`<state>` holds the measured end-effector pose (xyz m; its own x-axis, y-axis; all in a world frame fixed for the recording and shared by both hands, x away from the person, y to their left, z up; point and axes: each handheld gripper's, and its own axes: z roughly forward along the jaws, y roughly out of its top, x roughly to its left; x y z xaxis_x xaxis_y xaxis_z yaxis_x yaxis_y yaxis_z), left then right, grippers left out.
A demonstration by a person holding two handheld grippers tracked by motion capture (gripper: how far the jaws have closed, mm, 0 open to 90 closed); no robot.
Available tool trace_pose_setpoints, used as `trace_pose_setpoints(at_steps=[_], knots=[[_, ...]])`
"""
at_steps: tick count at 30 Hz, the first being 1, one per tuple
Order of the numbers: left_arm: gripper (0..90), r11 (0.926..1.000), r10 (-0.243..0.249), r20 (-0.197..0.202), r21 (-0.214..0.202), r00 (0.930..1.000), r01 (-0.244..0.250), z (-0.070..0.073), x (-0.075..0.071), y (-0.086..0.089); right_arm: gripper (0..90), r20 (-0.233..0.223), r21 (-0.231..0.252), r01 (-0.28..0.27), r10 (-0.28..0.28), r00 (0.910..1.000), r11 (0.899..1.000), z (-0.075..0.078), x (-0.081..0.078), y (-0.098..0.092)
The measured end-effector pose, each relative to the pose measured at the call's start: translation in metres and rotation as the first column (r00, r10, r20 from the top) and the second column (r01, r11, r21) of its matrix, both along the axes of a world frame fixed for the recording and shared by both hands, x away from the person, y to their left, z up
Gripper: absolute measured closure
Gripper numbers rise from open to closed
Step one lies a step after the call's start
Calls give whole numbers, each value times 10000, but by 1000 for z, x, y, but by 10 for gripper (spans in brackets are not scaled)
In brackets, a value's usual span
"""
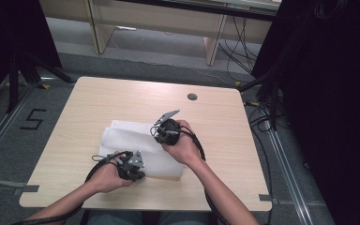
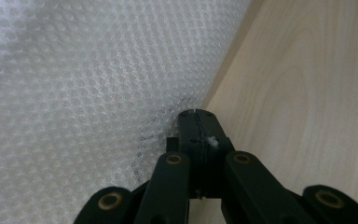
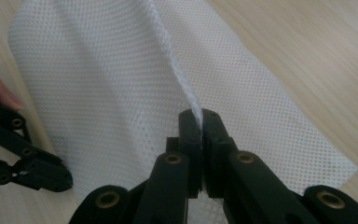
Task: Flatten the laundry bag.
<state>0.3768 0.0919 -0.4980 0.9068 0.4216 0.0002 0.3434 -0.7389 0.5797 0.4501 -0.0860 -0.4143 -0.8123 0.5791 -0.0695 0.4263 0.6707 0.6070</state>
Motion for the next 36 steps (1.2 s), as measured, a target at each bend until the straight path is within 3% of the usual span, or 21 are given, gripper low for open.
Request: trace_pose_setpoints(at_steps=[3, 4, 6, 8, 10, 12, 14, 15, 17, 20, 22, 23, 26, 27, 28, 31, 34, 36], knots=[[892, 9999, -11, 148, 120, 9999, 9, 1, 3, 1, 892, -164, 114, 111, -109, 9998, 9999, 8, -8, 0], [892, 10000, 71, 81, 55, 9999, -71, 0, 3, 1, 891, 243, 222, -62, 57, 9997, 9997, 10, -10, 0], [892, 9999, 166, 118, -50, 9998, -166, -1, 5, 1, 891, 15, 290, -157, 156, 9999, 9995, 13, -12, 0], [893, 9998, 176, 298, -26, 9994, -175, -1, 8, 1, 891, 317, 254, -227, 219, 9993, 9994, 17, -15, 0], [893, 9973, 644, 260, -373, 9976, -634, -3, 9, 0, 891, 311, 340, -196, 186, 9993, 9992, 22, -20, 2], [893, 9962, 780, 275, -416, 9966, -768, -4, 10, 1, 890, 338, 352, -248, 236, 9991, 9991, 24, -20, 2], [893, 9984, 565, 301, -115, 9980, -561, -2, 12, 3, 890, 356, 415, -208, 193, 9992, 9989, 25, -23, 2], [893, 9955, 873, 461, -415, 9951, -854, -4, 12, 2, 889, 288, 402, -143, 132, 9995, 9991, 25, -23, 3], [893, 9947, 959, 521, -426, 9940, -937, -4, 13, 3, 890, 518, 443, -291, 268, 9983, 9986, 25, -25, 4], [893, 9917, 1240, 605, -423, 9904, -1216, -5, 15, 4, 890, 291, 536, -80, 64, 9996, 9985, 27, -31, 5], [893, 9932, 1119, 698, -388, 9913, -1094, -4, 16, 5, 890, 443, 473, -89, 68, 9990, 9988, 27, -31, 5], [892, 9906, 1305, 596, -485, 9897, -1277, -5, 15, 5, 890, 513, 516, -236, 210, 9985, 9984, 28, -32, 5], [892, 9899, 1344, 545, -530, 9894, -1315, -3, 13, 5, 890, 424, 515, -224, 202, 9989, 9984, 30, -34, 6], [893, 9898, 1345, 407, -533, 9901, -1323, 0, 12, 4, 890, 719, 442, -349, 317, 9969, 9984, 29, -32, 5], [893, 9889, 1364, 332, -643, 9901, -1341, 1, 10, 3, 890, 719, 442, -349, 317, 9969, 9984, 29, -32, 5], [893, 9935, 989, 514, -608, 9938, -957, 7, 1, -5, 890, 902, 460, -213, 171, 9958, 9987, 28, -31, 4], [894, 9935, 1003, 467, -588, 9939, -975, 4, 2, -7, 890, 883, 496, -197, 153, 9960, 9986, 27, -31, 4], [893, 9923, 1176, 557, -455, 9915, -1151, 1, 7, -4, 890, 486, 577, -83, 55, 9988, 9983, 30, -34, 5]])
